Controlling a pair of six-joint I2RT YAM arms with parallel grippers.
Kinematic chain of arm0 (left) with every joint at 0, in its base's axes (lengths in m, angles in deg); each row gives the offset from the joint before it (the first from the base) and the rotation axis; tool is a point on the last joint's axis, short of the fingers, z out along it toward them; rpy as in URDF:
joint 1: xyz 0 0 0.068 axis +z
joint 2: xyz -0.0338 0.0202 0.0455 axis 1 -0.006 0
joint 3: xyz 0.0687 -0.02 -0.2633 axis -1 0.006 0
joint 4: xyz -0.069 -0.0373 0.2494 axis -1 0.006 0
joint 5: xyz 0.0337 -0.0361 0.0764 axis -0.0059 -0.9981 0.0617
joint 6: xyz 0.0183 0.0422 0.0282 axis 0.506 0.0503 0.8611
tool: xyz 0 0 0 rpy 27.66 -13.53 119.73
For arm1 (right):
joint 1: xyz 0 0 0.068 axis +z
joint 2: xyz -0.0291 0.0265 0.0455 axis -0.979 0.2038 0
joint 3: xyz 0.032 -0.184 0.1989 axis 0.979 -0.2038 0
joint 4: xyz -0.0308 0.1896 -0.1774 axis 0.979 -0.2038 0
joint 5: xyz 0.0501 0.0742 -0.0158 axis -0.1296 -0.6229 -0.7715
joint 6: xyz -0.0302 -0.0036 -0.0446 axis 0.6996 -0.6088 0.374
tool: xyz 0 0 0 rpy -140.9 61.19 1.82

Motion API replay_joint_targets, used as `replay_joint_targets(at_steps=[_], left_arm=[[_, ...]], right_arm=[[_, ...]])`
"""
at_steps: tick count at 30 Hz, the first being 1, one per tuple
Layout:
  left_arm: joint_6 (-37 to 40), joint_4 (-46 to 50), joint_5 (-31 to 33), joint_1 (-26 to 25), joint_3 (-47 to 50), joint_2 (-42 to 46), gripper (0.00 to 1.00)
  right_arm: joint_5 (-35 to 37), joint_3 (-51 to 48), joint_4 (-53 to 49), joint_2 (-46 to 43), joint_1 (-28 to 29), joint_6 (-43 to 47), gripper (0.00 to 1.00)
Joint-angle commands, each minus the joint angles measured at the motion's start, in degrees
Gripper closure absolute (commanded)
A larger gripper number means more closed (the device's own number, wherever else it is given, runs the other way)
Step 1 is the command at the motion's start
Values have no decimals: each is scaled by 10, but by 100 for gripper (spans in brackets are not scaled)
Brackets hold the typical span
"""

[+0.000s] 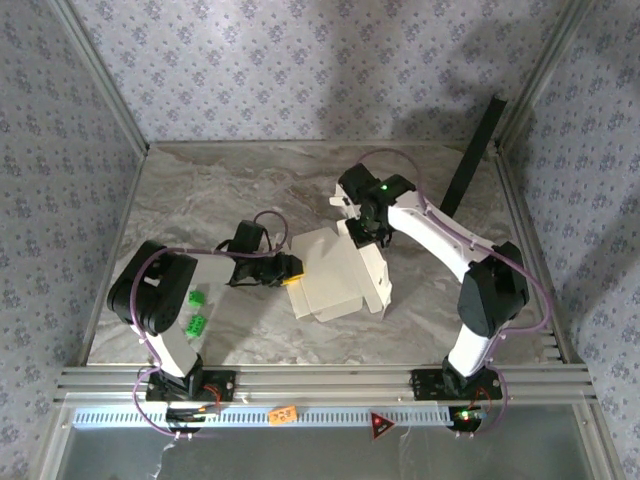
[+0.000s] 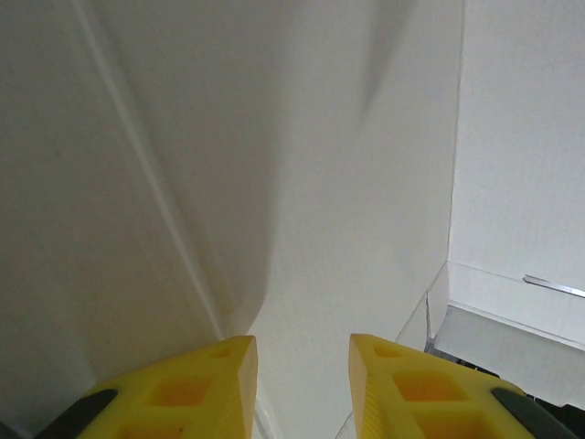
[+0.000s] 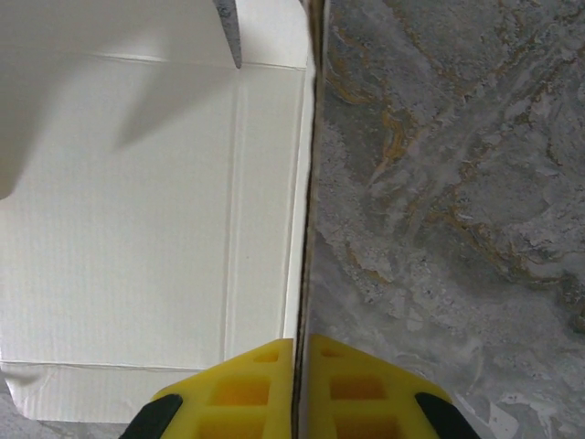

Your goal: Fold the paper box

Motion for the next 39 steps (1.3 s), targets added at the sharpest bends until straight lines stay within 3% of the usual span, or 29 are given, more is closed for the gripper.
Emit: replay_joint_targets(at_steps=[1,9,16,19,23,29,39], left_arm=[[-2,-12,-7,-6,-6,1,66],[-2,-27,0,-6,12,45,65],[55,50,13,1,-39,100,50],[117,113,3,6,-88,106,44],[231,200,42,6,-155,125,42],[339,197,73,30,-186,138,40],[467,229,74,43,-254,84,37]], right_arm=[[-32,-26,-34,45,7,-2,100],[-36,-23,-45,38,8,13,100],[-66,9,-59,23,-2,132,100],[-71,13,-59,15,-3,205,100],[-65,15,-42,1,-15,282,100],[-140,16,-39,-8,-34,393,100],[-149,21,-29,9,-51,414,100]])
